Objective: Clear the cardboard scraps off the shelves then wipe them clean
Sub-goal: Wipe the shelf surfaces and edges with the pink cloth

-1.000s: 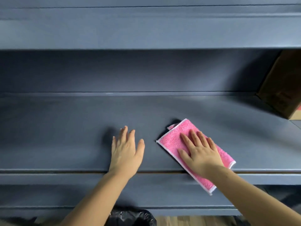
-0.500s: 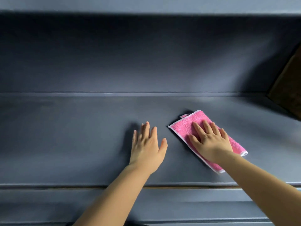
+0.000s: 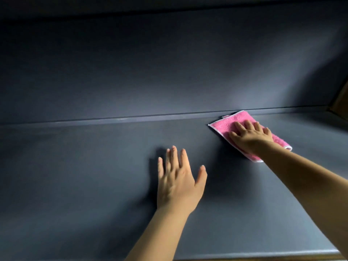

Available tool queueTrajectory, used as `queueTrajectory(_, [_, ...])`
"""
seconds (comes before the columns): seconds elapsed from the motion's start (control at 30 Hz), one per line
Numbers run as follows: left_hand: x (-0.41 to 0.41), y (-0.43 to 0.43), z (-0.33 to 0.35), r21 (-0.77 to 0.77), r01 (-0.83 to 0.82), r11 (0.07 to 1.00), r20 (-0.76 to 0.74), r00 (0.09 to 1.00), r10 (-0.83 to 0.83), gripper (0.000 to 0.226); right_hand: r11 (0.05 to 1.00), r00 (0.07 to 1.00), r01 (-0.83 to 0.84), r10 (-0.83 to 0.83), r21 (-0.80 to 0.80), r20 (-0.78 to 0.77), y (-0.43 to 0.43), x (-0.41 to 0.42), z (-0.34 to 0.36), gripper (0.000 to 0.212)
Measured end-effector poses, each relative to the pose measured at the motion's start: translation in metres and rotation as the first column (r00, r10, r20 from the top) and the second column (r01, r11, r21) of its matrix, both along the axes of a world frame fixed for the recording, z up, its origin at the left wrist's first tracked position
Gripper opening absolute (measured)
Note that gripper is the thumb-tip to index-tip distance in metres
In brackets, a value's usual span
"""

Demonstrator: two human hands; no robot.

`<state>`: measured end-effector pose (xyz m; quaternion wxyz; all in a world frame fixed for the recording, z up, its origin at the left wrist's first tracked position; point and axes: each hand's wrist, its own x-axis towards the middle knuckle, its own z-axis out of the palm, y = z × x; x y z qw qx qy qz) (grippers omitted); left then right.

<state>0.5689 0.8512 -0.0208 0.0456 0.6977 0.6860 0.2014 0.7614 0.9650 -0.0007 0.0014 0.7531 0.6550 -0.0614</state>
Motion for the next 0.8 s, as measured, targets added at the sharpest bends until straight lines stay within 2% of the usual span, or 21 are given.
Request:
queueTrajectory(0.17, [-0.001,-0.002,-0.001,0.034,0.025,0.999,0.050,0.998,-0.027,0.100,0.999,0.999,-0.042,0.042,0.017,0.002,0.023,-0.038,0.001,0.059])
queueTrajectory(0.27, [-0.002,0.001,-0.004,0.068,0.010,0.998,0.023,1.000,-0.012,0.098,0.991,0.991,-0.132,0.132,0.024,-0.001,0.028,-0.069,0.000,0.059])
queueTrajectory(0.3, [-0.002,0.001,0.000,0.031,0.020,0.999,0.007,1.000,-0.021,0.094,0.986,0.986,-0.166,0.166,0.026,-0.007,0.027,-0.080,-0.001,0.060])
queueTrajectory(0.4, [0.000,-0.002,0.004,0.087,-0.001,0.996,0.051,0.999,-0.003,0.082,0.959,0.958,-0.283,0.284,0.021,-0.050,0.021,-0.105,0.000,0.061])
queueTrajectory(0.5, [0.002,-0.004,0.005,0.143,-0.025,0.989,0.091,0.996,0.012,0.081,0.885,0.884,-0.465,0.464,-0.020,-0.059,-0.009,-0.123,0.000,0.060])
queueTrajectory(0.6, [0.001,-0.005,0.007,0.197,-0.006,0.980,0.107,0.994,-0.016,0.083,0.804,0.805,-0.588,0.592,-0.094,0.029,-0.052,-0.129,0.000,0.072])
queueTrajectory(0.7, [-0.013,-0.010,0.007,0.156,-0.020,0.988,0.232,0.973,-0.017,0.091,0.760,0.762,-0.646,0.648,-0.068,-0.003,-0.096,-0.114,-0.001,0.072])
queueTrajectory(0.8, [-0.032,-0.017,0.012,0.131,-0.070,0.989,0.159,0.986,0.049,0.091,0.758,0.759,-0.651,0.649,-0.046,-0.055,-0.134,-0.089,0.003,0.087])
